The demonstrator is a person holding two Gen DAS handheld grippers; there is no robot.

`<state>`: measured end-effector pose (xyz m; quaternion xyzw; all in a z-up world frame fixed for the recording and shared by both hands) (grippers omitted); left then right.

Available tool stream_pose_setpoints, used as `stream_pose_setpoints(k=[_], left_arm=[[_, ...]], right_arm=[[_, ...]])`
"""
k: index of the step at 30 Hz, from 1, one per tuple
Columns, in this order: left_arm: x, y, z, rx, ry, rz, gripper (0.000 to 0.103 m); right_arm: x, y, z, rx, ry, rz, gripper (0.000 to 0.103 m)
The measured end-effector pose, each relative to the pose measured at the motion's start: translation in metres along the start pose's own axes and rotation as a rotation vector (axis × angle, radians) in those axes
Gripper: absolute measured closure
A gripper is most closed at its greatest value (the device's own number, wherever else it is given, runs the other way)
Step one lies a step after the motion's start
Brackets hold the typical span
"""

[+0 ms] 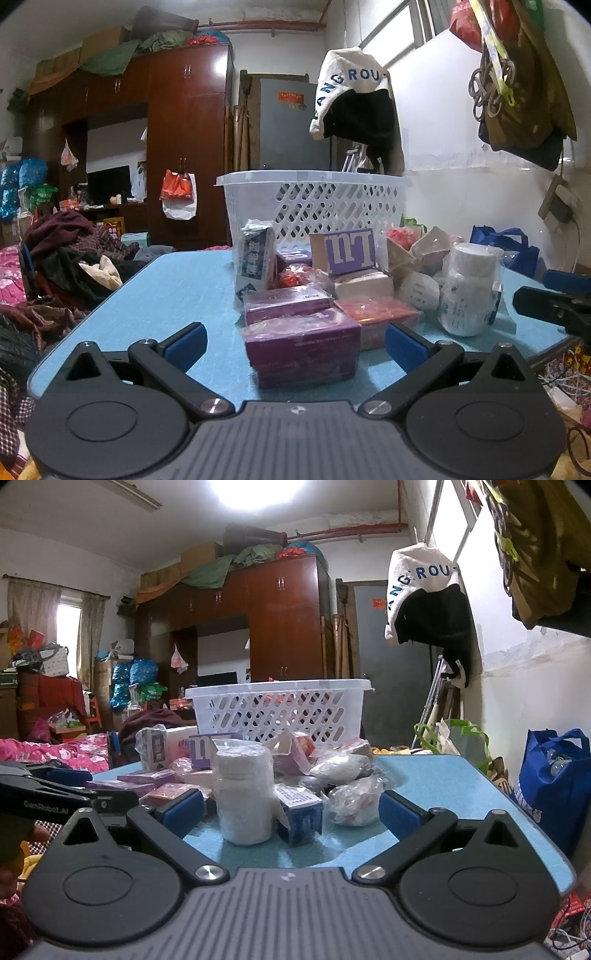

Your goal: Organize objects

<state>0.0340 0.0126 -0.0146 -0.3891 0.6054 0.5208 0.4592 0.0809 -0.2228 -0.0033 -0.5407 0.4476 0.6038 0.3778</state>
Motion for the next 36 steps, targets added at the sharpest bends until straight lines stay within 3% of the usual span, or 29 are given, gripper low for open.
stream_pose_setpoints(k=[14, 19, 21, 24, 36], left_arm=[[0.007, -0.013, 0.011, -0.001, 0.02, 0.033, 0.001], [0.01, -0.019, 0.01, -0.001, 0.005, 0.039, 0.01], [0.01, -0.018, 0.009, 0.009, -0.001, 0.03, 0.025], [0.011, -0.015, 0.007, 0.018, -0.015, 0.013, 0.031], [0.0, 0.003, 0.009, 0.049, -0.021, -0.081, 0.031]], right_arm=[[-0.002, -0.018, 0.018, -0.046, 0.032, 0.001, 0.026], [-0.003, -0.027, 0.021, -0.046, 0.046, 0.011, 0.031], [-0.002, -0.03, 0.021, -0.06, 0.042, 0.026, 0.04], [-0.001, -0.028, 0.023, -0.067, 0.053, 0.019, 0.056], [-0.017, -0.015, 0.018, -0.096, 0.024, -0.042, 0.057]])
Point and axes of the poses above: each gripper's, at about its wrist camera, not at the fingertips, and y roughly against the way its jaws point, z to its left, x to its underside, the point moved 3 cm from there along -y, roughly the way its jaws point, and after that the axes turned 7 degrees about x, right-handed, at the moved point
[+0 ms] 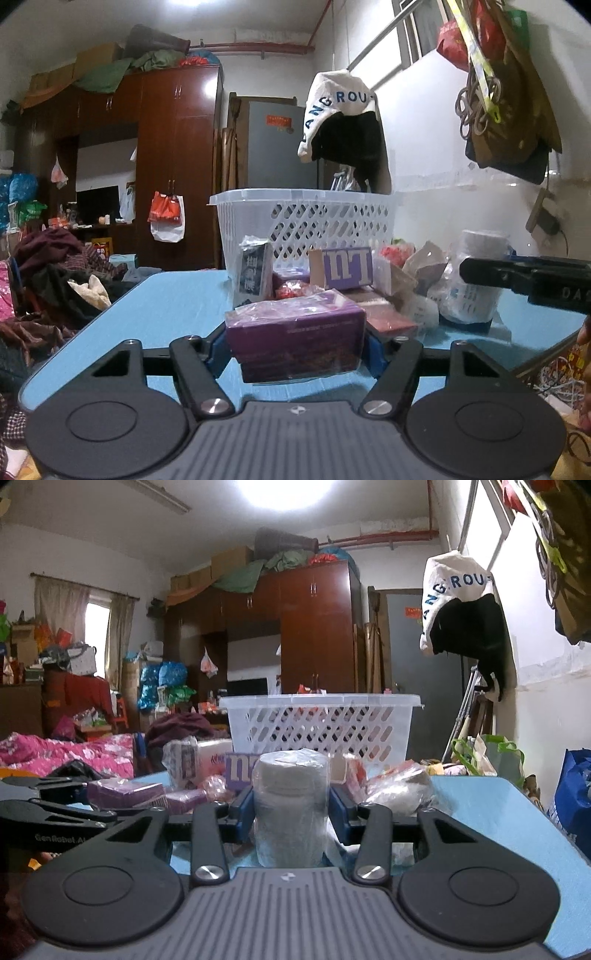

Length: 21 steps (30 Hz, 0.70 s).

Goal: Organize objects
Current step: 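Grasp a purple box with the left gripper while the right grasps a white bottle, then carry both items over the white basket and open both grippers to drop them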

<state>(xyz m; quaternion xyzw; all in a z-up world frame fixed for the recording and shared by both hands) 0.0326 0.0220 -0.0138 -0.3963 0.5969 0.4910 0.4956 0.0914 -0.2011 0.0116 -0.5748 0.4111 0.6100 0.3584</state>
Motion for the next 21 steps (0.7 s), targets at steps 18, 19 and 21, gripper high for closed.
stream_pose_setpoints(k=[18, 19, 21], left_arm=[[-0.184, -0.111, 0.039, 0.089, 0.042, -0.014, 0.031], [-0.192, -0.129, 0.043, 0.092, 0.047, 0.018, 0.031], [-0.203, -0.173, 0.054, 0.088, 0.081, 0.095, 0.031]], right_arm=[[-0.136, -0.108, -0.026, 0.053, 0.026, -0.011, 0.057], [-0.145, -0.13, -0.028, 0.074, 0.028, 0.006, 0.057], [-0.151, -0.167, -0.035, 0.096, 0.03, 0.072, 0.057]])
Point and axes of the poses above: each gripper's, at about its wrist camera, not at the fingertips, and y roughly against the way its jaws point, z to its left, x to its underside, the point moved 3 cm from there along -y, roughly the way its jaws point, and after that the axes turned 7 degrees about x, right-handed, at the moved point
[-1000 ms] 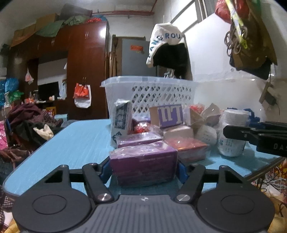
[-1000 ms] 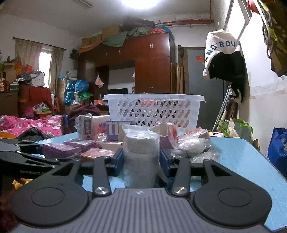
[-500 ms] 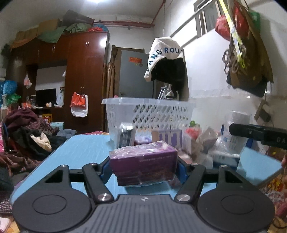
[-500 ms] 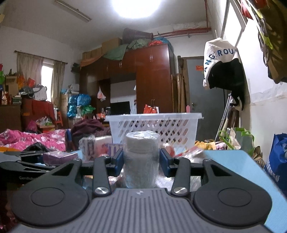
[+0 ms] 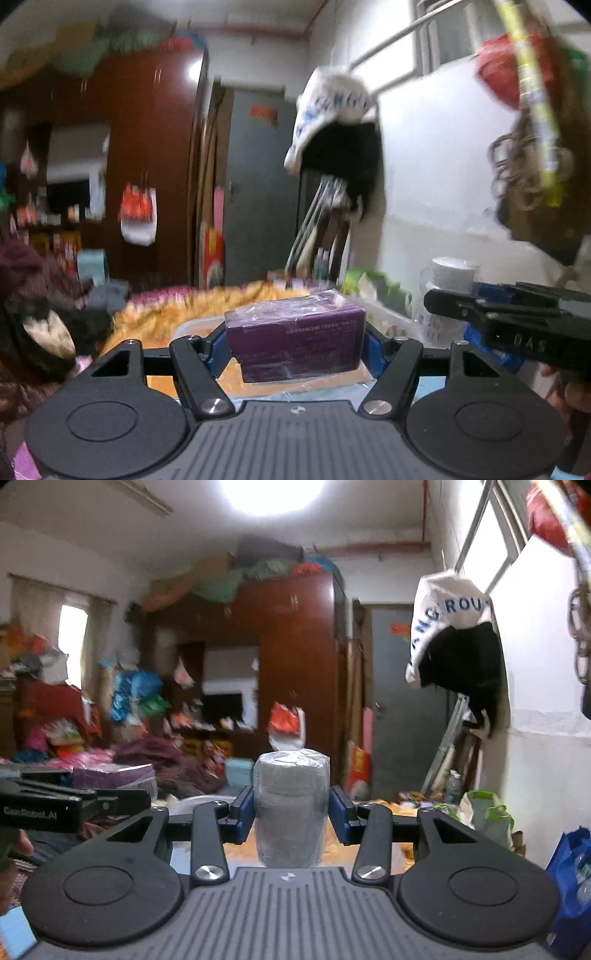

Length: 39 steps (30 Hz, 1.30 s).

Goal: Organize objects
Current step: 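Carry both items over the white basket and open both grippers to drop them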

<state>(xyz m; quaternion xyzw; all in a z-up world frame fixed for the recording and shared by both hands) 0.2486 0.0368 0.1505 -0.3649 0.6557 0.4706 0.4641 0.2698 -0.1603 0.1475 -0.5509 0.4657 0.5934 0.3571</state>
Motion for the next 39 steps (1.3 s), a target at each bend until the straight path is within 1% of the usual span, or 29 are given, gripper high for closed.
stream_pose_setpoints(k=[2, 4, 5, 6, 7, 8, 9, 10, 12, 14, 15, 16, 17, 18, 20, 21, 23, 25, 26, 27, 28, 30, 31, 33, 39], left_arm=[[-0.004, -0.029, 0.014, -0.022, 0.051, 0.062, 0.031], [0.001, -0.04, 0.021, -0.015, 0.067, 0.085, 0.031], [0.003, -0.043, 0.022, -0.001, 0.069, 0.093, 0.028], [0.005, -0.045, 0.022, 0.013, 0.075, 0.092, 0.02], [0.007, -0.045, 0.023, 0.03, 0.082, 0.082, 0.014], [0.01, -0.042, 0.023, 0.033, 0.084, 0.072, 0.002], [0.012, -0.04, 0.023, 0.03, 0.077, 0.058, 0.0], [0.013, -0.034, 0.025, 0.025, 0.073, 0.045, 0.0], [0.016, -0.022, 0.026, 0.013, 0.074, 0.015, 0.0], [0.018, -0.008, 0.026, 0.017, 0.095, -0.053, 0.0], [0.024, 0.0, 0.026, 0.025, 0.092, -0.04, 0.0], [0.029, 0.005, 0.022, 0.042, 0.07, -0.007, 0.0], [0.037, 0.014, 0.019, 0.043, 0.036, 0.002, 0.0], [0.046, 0.027, 0.015, 0.019, 0.006, -0.02, 0.0], [0.065, 0.053, 0.01, -0.011, -0.018, -0.067, 0.0], [0.076, 0.065, 0.01, -0.012, -0.018, -0.08, 0.0], [0.093, 0.086, 0.012, 0.009, 0.015, -0.095, 0.0], [0.112, 0.101, 0.016, 0.025, 0.055, -0.111, 0.0], [0.116, 0.106, 0.019, 0.024, 0.072, -0.11, 0.0], [0.125, 0.111, 0.02, 0.019, 0.081, -0.101, 0.002], [0.131, 0.113, 0.022, 0.014, 0.078, -0.093, 0.002], [0.14, 0.116, 0.023, 0.003, 0.057, -0.07, 0.005], [0.143, 0.115, 0.023, 0.001, 0.046, -0.062, 0.006], [0.148, 0.115, 0.02, 0.005, 0.025, -0.044, 0.006], [0.172, 0.103, 0.011, 0.019, -0.048, 0.041, 0.008]], right_arm=[[0.0, -0.029, -0.004, 0.03, 0.001, 0.055, 0.057], [0.006, -0.046, -0.005, 0.048, 0.016, 0.089, 0.057], [0.01, -0.05, -0.006, 0.05, 0.017, 0.1, 0.057], [0.014, -0.051, -0.006, 0.037, 0.018, 0.108, 0.055], [0.017, -0.051, -0.006, 0.015, 0.018, 0.12, 0.052], [0.019, -0.05, -0.006, -0.003, 0.016, 0.13, 0.038], [0.02, -0.045, -0.006, -0.001, 0.018, 0.122, 0.018], [0.022, -0.039, -0.005, 0.009, 0.035, 0.103, 0.01], [0.02, -0.024, -0.005, 0.045, 0.063, 0.068, 0.006], [0.025, 0.002, -0.008, 0.007, 0.041, 0.04, 0.001], [0.026, 0.012, -0.01, -0.009, 0.029, 0.023, 0.0], [0.032, 0.026, -0.012, -0.019, 0.016, 0.006, 0.0], [0.042, 0.041, -0.015, -0.024, 0.003, -0.007, 0.0], [0.055, 0.056, -0.017, -0.023, -0.007, -0.016, 0.0], [0.081, 0.082, -0.02, -0.017, -0.029, -0.021, 0.0], [0.098, 0.094, -0.023, -0.007, -0.035, -0.014, 0.0], [0.124, 0.11, -0.028, 0.001, -0.072, 0.001, 0.0], [0.147, 0.122, -0.031, -0.033, -0.127, 0.029, 0.0], [0.155, 0.124, -0.032, -0.058, -0.15, 0.043, 0.0], [0.16, 0.126, -0.03, -0.079, -0.148, 0.055, 0.002], [0.162, 0.126, -0.028, -0.088, -0.126, 0.062, 0.004], [0.167, 0.129, -0.02, -0.07, -0.056, 0.071, 0.018], [0.169, 0.128, -0.018, -0.068, -0.034, 0.08, 0.022], [0.175, 0.128, -0.014, -0.097, -0.01, 0.094, 0.035], [0.179, 0.12, -0.005, -0.136, 0.014, 0.12, 0.048]])
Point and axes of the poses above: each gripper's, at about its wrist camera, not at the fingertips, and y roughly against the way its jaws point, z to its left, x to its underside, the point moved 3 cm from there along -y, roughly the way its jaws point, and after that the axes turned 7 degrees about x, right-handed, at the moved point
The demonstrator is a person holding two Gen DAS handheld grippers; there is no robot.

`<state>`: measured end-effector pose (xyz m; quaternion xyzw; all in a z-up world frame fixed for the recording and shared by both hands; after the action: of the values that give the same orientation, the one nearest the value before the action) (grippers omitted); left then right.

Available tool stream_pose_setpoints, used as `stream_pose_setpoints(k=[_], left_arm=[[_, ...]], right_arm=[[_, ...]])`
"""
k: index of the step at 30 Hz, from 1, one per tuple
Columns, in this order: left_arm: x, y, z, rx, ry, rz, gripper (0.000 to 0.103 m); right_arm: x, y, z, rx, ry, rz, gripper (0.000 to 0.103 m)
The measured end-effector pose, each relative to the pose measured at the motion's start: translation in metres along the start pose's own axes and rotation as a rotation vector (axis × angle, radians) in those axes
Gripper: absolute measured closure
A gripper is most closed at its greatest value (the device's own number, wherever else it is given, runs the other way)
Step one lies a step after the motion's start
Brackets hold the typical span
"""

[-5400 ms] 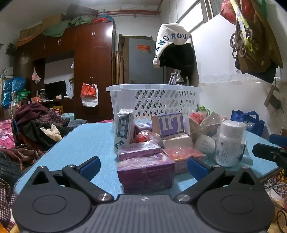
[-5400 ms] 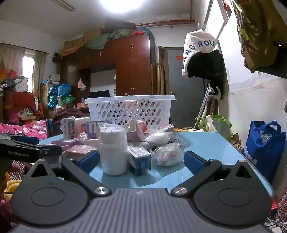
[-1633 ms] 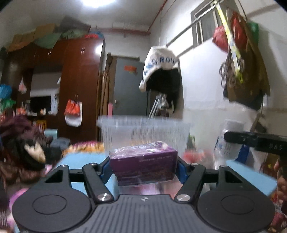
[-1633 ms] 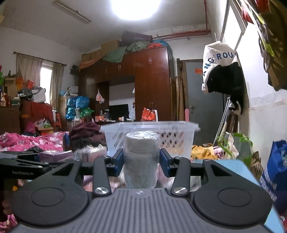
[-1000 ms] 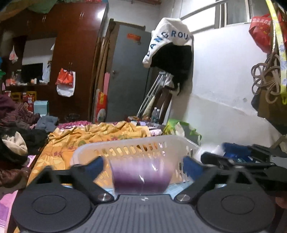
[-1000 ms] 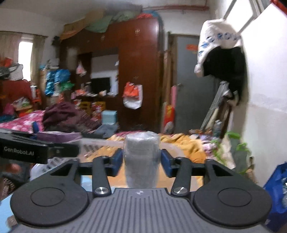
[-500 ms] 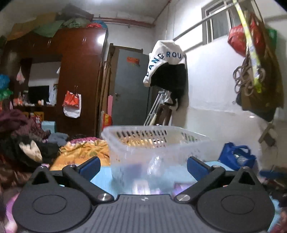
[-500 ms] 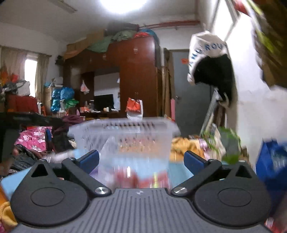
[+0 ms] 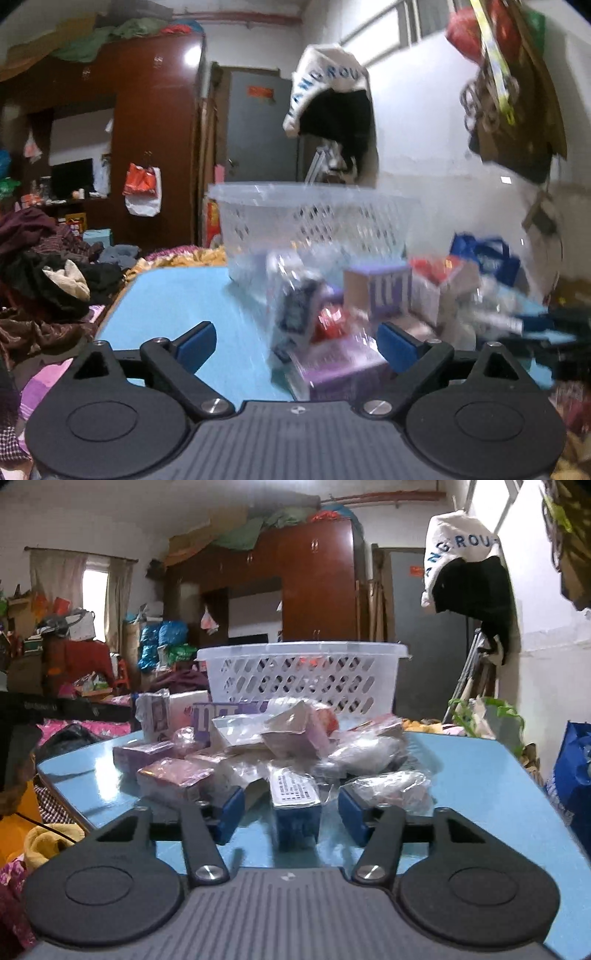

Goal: Organize objects
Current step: 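Carry both items over the white basket and open both grippers to drop them, then grasp a second purple box with the left gripper while the right grasps a small white box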

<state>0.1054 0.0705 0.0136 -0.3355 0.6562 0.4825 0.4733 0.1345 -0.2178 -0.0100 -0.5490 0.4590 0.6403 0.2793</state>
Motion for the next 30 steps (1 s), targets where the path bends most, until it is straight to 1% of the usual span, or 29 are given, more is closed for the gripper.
stream_pose_setpoints(k=[1, 2, 3, 5, 10, 12, 16, 21, 24, 26, 28, 29, 30], left_arm=[[0.004, -0.002, 0.001, 0.0, -0.001, 0.012, 0.008], [0.007, -0.003, 0.002, 0.009, 0.007, 0.01, 0.008], [0.007, -0.003, 0.004, 0.018, 0.025, 0.009, 0.008], [0.01, -0.002, 0.003, 0.025, 0.036, 0.014, 0.008], [0.017, -0.002, -0.015, 0.047, -0.026, 0.014, 0.008], [0.02, -0.005, -0.018, 0.029, -0.04, 0.026, 0.008], [0.021, -0.001, -0.012, 0.015, 0.018, 0.014, 0.008], [0.023, 0.004, -0.011, -0.052, 0.029, -0.009, 0.008], [0.023, -0.001, -0.015, -0.072, 0.036, 0.015, 0.008], [0.027, -0.007, -0.021, -0.069, 0.011, 0.041, 0.009], [0.03, -0.013, -0.025, -0.074, -0.007, 0.058, 0.014], [0.032, -0.014, -0.023, -0.067, 0.008, 0.054, 0.024], [0.031, -0.013, -0.022, -0.068, 0.013, 0.041, 0.032]], right_arm=[[0.002, -0.001, 0.002, 0.006, 0.011, 0.004, 0.05], [0.002, -0.002, 0.002, 0.023, 0.027, 0.002, 0.058], [0.012, 0.007, 0.008, 0.04, 0.039, -0.003, 0.063], [0.013, 0.009, 0.007, 0.039, 0.035, -0.005, 0.063], [0.011, 0.015, 0.007, 0.032, 0.027, -0.021, 0.064], [0.01, 0.017, 0.008, 0.028, 0.025, -0.028, 0.064], [0.008, 0.02, 0.01, 0.028, 0.027, -0.038, 0.064], [0.006, 0.023, 0.008, 0.023, 0.015, -0.046, 0.064], [0.004, 0.023, 0.007, 0.032, 0.011, -0.051, 0.064], [0.005, 0.023, 0.005, 0.029, 0.004, -0.053, 0.064], [0.005, 0.023, 0.005, 0.028, 0.002, -0.053, 0.064], [0.005, 0.023, 0.005, 0.029, 0.002, -0.055, 0.064], [0.004, 0.024, 0.005, 0.029, 0.002, -0.056, 0.064]])
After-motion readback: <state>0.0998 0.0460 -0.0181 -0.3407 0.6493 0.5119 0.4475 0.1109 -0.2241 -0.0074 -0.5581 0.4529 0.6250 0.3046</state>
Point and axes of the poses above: each gripper's, at about its wrist camera, not at the fingertips, and y roughly against the way its jaws point, z to its left, x to its underside, the point moved 3 cm from there along -y, roughly the way its jaws point, and after that the axes turned 7 degrees about x, right-handed, at the moved point
